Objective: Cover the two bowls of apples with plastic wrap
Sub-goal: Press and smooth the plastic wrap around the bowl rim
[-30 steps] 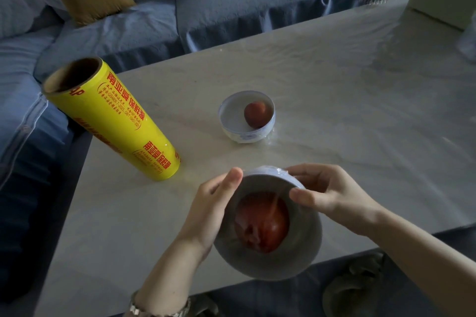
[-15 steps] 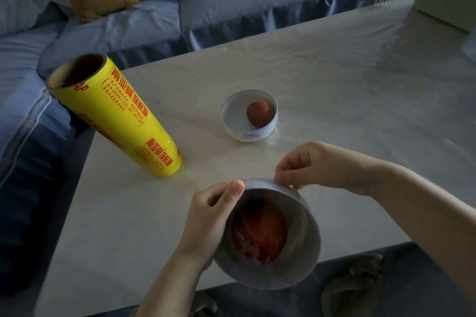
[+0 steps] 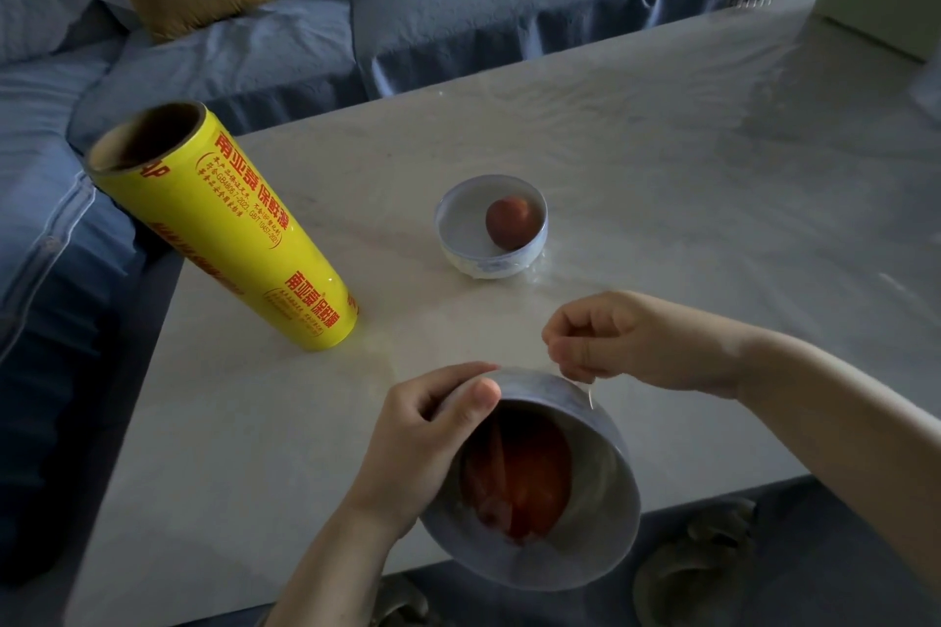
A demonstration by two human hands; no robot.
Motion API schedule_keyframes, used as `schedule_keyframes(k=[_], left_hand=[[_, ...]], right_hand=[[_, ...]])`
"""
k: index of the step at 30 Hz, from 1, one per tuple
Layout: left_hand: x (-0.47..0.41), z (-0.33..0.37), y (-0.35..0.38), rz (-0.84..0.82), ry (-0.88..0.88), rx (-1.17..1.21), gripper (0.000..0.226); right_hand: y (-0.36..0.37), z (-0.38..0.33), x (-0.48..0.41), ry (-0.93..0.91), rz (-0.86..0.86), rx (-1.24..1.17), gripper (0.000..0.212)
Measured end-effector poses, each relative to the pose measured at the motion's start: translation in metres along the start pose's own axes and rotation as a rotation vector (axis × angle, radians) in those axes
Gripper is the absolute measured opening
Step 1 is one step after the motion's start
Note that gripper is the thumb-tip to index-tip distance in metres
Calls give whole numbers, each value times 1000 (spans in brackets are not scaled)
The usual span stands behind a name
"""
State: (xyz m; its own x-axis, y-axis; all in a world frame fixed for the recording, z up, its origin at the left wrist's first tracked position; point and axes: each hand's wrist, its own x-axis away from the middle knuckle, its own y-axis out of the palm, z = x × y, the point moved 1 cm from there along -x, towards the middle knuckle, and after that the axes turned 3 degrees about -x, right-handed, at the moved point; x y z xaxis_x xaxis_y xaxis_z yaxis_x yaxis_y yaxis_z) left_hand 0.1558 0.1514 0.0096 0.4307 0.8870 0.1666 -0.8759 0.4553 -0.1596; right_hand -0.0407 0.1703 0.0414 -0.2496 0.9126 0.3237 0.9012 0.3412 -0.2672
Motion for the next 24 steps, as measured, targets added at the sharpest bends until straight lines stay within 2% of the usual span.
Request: schedule_keyframes(k=[2, 5, 8, 11, 14, 20, 24], left_hand=[[1, 1, 1, -13, 6, -6, 33], [3, 2, 0, -39, 7, -16, 34], [5, 2, 1, -71, 2, -26, 34], [5, 0, 1, -61, 1, -23, 36], [5, 1, 1, -55, 5, -21, 35], [3, 4, -1, -37, 52, -14, 29], [2, 5, -2, -14, 96, 3, 51]], right_hand=[[1, 0, -2, 43, 19, 38, 20], [-1, -3, -3, 175, -37, 91, 41], [-3, -4, -3, 223, -71, 142, 37], [2, 1, -2, 135, -34, 62, 25], [11, 6, -3, 26, 125, 22, 24], [24, 8, -9, -103, 413, 149, 26], [24, 4, -14, -166, 444, 201, 26]])
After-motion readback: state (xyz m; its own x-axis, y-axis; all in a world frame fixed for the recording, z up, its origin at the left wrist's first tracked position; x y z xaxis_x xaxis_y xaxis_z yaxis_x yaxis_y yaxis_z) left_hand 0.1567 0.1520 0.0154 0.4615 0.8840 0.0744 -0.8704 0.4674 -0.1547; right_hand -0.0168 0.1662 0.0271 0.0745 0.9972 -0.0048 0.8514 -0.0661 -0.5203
